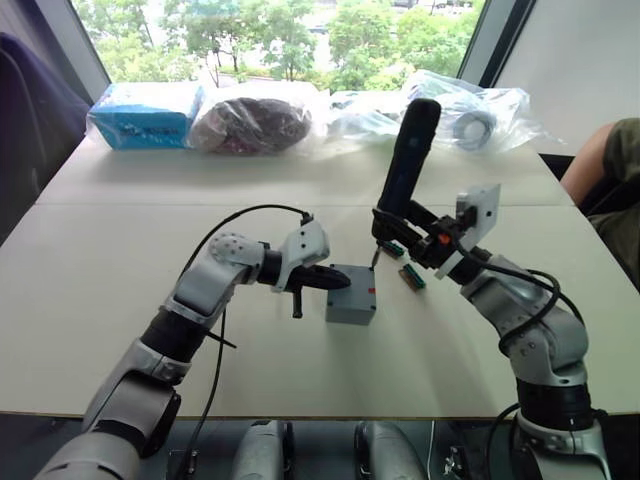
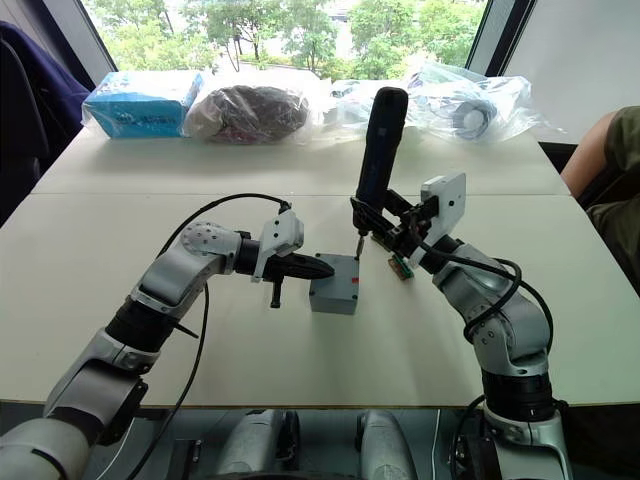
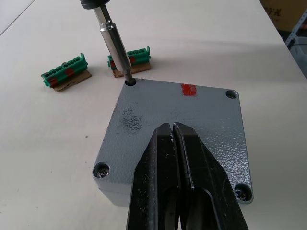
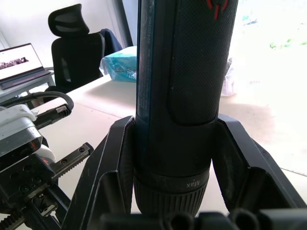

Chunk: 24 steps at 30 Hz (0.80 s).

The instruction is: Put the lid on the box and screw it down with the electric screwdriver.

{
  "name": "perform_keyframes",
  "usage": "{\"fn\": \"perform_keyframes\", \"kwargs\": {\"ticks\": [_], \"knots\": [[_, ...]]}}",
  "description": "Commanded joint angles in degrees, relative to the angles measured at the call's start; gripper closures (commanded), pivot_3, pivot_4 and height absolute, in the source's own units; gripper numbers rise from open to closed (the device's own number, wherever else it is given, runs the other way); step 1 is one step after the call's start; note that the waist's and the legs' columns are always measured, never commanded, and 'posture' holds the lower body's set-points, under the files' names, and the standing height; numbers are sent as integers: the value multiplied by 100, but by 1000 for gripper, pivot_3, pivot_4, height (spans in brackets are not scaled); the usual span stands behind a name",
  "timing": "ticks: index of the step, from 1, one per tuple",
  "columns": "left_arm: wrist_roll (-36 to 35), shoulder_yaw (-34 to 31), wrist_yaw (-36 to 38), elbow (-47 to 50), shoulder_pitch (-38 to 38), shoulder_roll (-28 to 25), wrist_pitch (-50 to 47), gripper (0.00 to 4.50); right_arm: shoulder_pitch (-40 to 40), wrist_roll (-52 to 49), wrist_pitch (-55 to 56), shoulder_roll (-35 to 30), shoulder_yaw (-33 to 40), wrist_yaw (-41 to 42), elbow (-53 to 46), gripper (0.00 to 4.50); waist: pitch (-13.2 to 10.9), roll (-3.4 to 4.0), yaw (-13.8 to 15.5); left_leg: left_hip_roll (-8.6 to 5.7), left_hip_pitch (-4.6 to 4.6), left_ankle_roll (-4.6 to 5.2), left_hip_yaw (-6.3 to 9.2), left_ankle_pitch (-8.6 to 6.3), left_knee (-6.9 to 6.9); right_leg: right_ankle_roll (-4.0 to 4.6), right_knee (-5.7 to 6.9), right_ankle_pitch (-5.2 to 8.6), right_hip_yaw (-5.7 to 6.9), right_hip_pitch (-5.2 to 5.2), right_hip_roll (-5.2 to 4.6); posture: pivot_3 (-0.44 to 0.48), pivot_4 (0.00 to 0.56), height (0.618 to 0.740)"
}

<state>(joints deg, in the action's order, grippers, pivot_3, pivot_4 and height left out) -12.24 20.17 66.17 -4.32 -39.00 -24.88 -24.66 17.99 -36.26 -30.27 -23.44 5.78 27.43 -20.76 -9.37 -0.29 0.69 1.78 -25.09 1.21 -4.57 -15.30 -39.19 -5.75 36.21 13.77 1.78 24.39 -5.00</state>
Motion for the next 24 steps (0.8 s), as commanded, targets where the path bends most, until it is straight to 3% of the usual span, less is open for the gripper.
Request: {"fn": "perform_keyframes", "kwargs": {"ticks": [1, 8, 24], "knots": [[133, 120, 21, 70, 85, -66, 11, 4500, -224, 178, 59, 61, -193, 53, -6, 2767, 1, 0, -2, 0, 5, 0, 0, 0, 0, 0, 0, 0, 0, -6, 0, 0, 150, 740], [228, 188, 47, -32, 141, -74, 132, 4500, -398, 420, 166, 175, -385, 66, 199, 2767, 5, -3, -8, 3, 82, 9, 0, -6, 10, 4, -11, 3, 0, -80, 0, 0, 150, 740], [233, 177, 29, 7, 193, -62, 80, 4500, -856, 833, 624, 185, -571, 237, 485, 2767, 57, -22, -9, 7, 116, 13, 1, -10, 14, 30, -11, 18, -1, -110, -3, 0, 150, 740]]}}
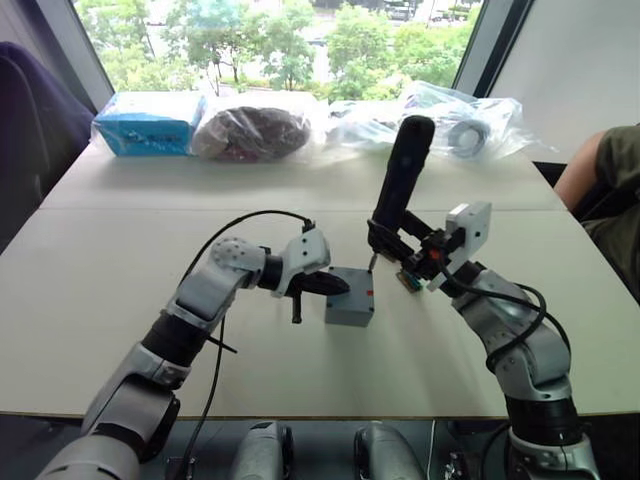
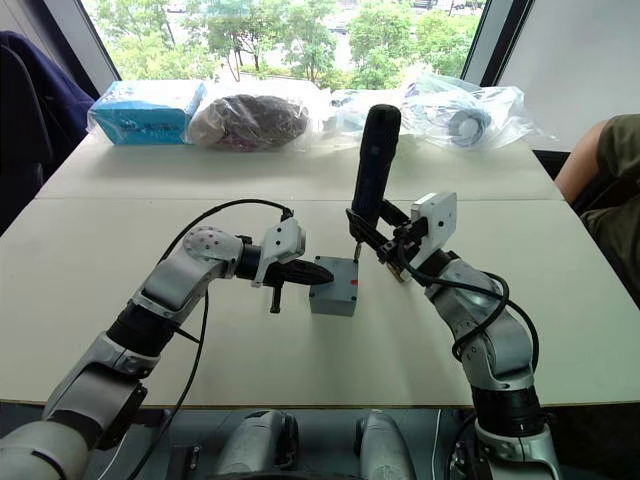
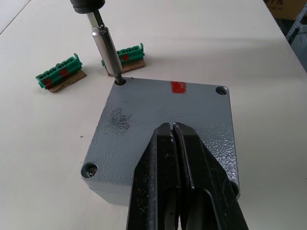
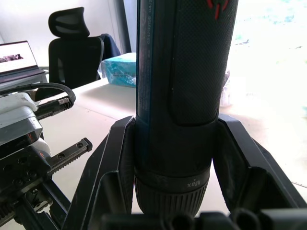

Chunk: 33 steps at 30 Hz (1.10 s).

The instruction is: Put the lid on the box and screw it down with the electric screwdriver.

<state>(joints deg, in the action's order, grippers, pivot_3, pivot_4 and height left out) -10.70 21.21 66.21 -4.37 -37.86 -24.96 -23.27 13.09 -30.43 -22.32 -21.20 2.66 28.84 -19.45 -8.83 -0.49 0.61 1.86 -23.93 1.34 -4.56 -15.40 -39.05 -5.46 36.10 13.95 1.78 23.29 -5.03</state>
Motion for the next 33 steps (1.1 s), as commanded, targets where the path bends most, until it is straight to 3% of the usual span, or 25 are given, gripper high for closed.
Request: {"fn": "perform_keyframes", "kwargs": {"ticks": [1, 23, 28, 33], "knots": [[86, 76, 27, 1, 78, -56, -50, 4500, -381, 285, -138, -50, -284, 109, 378, 2767, 6, -4, -1, 0, 3, 1, 0, -1, 1, 1, 0, 0, 0, -3, 0, 0, 150, 740], [95, 95, 11, -35, 40, -1, -50, 4500, -210, 289, -76, -28, -206, 86, 391, 2767, 25, -9, -2, 11, 15, 4, 0, -4, 10, 30, 0, 17, 0, -8, -9, 0, 150, 740], [12, 18, -55, 25, 56, 73, -98, 4500, 376, 59, -1, -83, 144, -14, -47, 2767, 22, -5, -1, 11, 13, 4, -1, -4, 11, 31, 0, 18, 0, -5, -14, 0, 150, 740], [-184, -81, 0, 180, 108, 41, -287, 4500, 1644, -874, -970, -367, 704, -431, -705, 2767, -8, 35, 3, 5, -58, 3, -7, -2, 8, 30, 9, 15, -3, 68, -24, 0, 150, 740]]}}
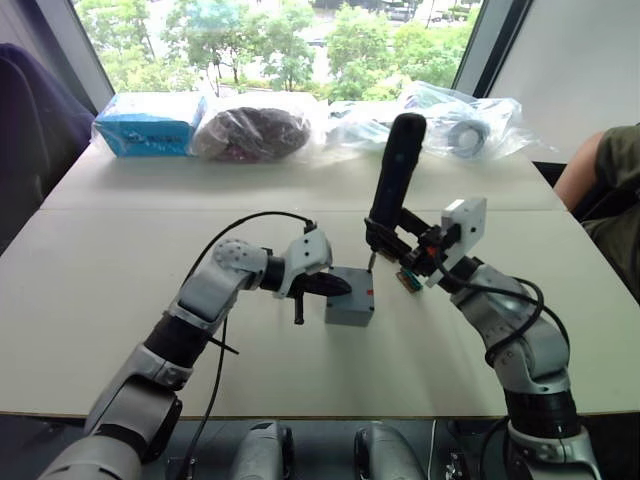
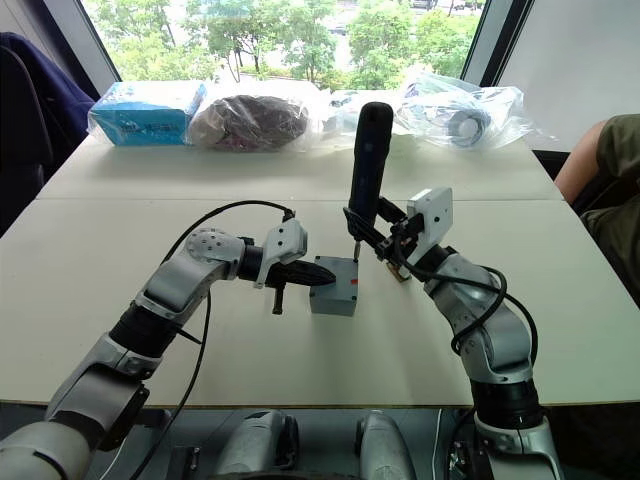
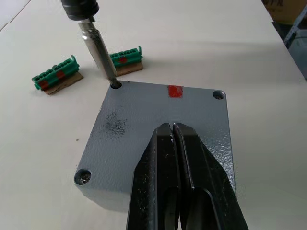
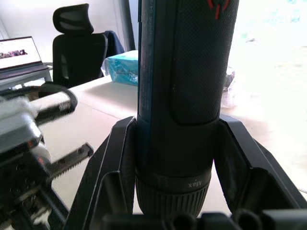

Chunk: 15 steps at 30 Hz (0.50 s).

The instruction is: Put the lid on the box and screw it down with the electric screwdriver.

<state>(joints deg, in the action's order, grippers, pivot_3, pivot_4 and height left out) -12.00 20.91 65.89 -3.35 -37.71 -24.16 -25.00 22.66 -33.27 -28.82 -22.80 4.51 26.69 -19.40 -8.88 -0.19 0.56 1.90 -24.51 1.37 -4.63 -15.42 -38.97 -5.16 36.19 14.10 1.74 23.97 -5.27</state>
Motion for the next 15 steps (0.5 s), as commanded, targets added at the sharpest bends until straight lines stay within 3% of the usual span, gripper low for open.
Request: {"fn": "perform_keyframes", "kwargs": {"ticks": [1, 9, 12, 15], "knots": [[-85, -84, 27, 69, 97, -42, -123, 4500, 863, -679, -482, -284, 576, -279, -760, 2767, -4, 6, 13, -3, -9, 0, 0, 1, -1, -2, 4, -1, 0, 8, -1, 0, 150, 740], [-1023, -844, -157, 268, -166, 326, -842, 4500, 2208, -1895, -2589, -445, 1448, -2151, -240, 2767, -10, -3, 11, -2, -14, 3, 0, -1, 1, -24, -1, -12, 4, 8, 4, 0, 150, 740], [-998, -753, 208, 567, -211, -107, -839, 4500, 2507, -2811, -4383, -1198, 2190, -2659, 500, 2767, -15, -1, 8, -8, -25, 3, -4, -1, -1, -15, -3, -8, 3, 15, -7, 0, 150, 740], [-953, -577, 680, 891, -272, -629, -746, 4500, 2502, -2947, -5958, -2032, 2472, -2947, 1537, 2767, -18, 4, 10, -16, -47, 3, -8, -1, 1, -5, -6, -3, 4, 37, -19, 0, 150, 740]]}}
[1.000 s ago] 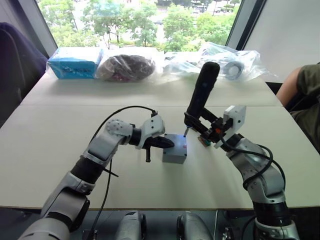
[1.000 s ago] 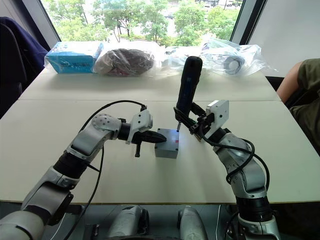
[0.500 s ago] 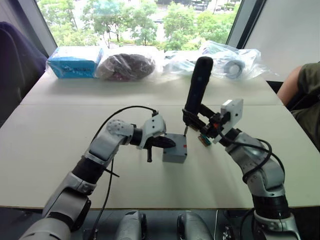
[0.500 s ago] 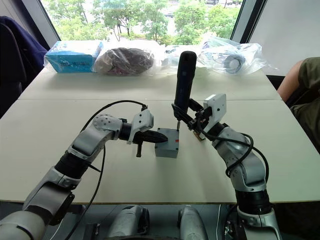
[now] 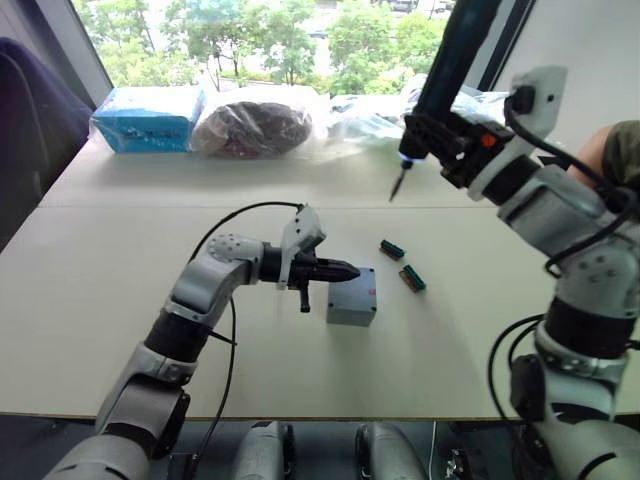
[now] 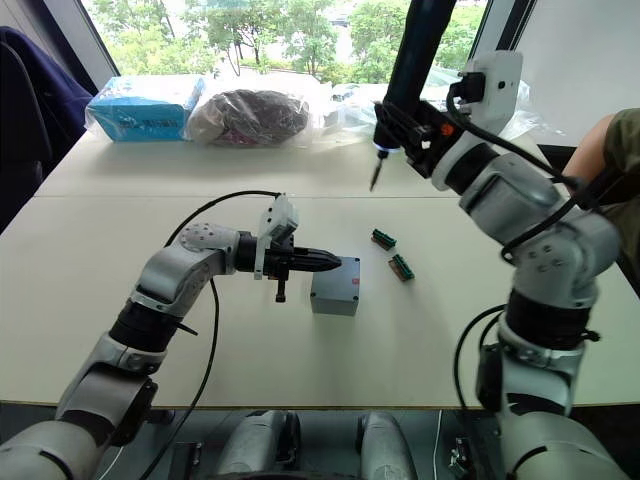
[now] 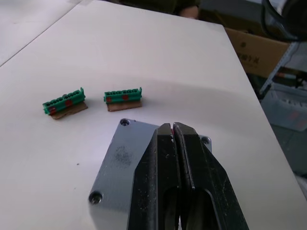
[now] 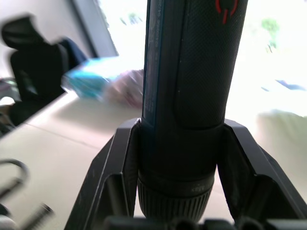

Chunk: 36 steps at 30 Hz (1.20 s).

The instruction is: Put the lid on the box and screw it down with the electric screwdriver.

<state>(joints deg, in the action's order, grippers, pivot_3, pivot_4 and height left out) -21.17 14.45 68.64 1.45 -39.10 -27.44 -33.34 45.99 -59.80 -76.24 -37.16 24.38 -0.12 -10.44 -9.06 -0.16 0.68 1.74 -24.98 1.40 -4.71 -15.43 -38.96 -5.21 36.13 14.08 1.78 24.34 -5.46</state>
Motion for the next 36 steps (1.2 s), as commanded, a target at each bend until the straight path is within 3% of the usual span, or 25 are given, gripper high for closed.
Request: {"fn": "perform_keyframes", "kwargs": {"ticks": [1, 6, 14, 27, 29, 30, 34, 36], "knots": [[-17, 132, 536, 502, -156, -436, 118, 4500, 75, -335, -1509, -803, 560, -310, 908, 2767, 0, 0, -7, 0, -5, 1, -2, 0, 0, 0, -1, 0, 0, 5, -1, 0, 150, 740], [-272, 253, 990, 899, -197, -730, -17, 4500, -575, -519, -1626, -1468, 266, -580, 1619, 2767, -4, 5, -15, -5, -30, 5, -1, -3, -2, 0, -11, 0, 2, 23, 0, 0, 150, 740], [-217, 418, 838, 1120, -82, -659, -90, 4500, -843, -2403, -1626, -1823, -695, -1063, 3046, 2767, -11, 12, -147, -1, -28, 7, 4, -2, -7, -23, -7, -11, -7, 25, 32, 0, 150, 740], [-344, 221, 268, 1227, 188, -635, -311, 4500, -548, -2162, -1626, -1630, -1051, -1603, 3709, 2767, -12, 12, -129, 5, -31, 7, 10, -2, -11, -24, -7, -11, -8, 25, 41, 0, 150, 740], [-287, 224, 215, 1081, 216, -649, -261, 4500, -480, -2013, -1626, -1581, -1058, -1536, 3715, 1761, -12, 12, -129, 5, -31, 7, 10, -2, -11, -24, -6, -11, -7, 26, 42, 0, 150, 740], [-256, 209, 176, 996, 226, -647, -214, 4500, -457, -1962, -1626, -1570, -1053, -1511, 3729, 1639, -12, 12, -129, 5, -30, 7, 10, -2, -11, -24, -6, -11, -7, 26, 42, 0, 150, 740], [-261, 69, 49, 786, 245, -667, -130, 4500, -432, -1723, -1626, -1609, -1008, -1401, 3652, 167, -12, 11, -117, 6, -30, 7, 10, -2, -12, -25, -6, -12, -7, 25, 42, 0, 150, 740], [-290, -150, -168, 751, 319, -708, -192, 4500, -540, -1294, -1467, -1826, -1043, -1075, 3085, 20, -12, 11, -115, 5, -31, 7, 9, -2, -12, -25, -6, -12, -7, 25, 41, 0, 150, 740]]}}
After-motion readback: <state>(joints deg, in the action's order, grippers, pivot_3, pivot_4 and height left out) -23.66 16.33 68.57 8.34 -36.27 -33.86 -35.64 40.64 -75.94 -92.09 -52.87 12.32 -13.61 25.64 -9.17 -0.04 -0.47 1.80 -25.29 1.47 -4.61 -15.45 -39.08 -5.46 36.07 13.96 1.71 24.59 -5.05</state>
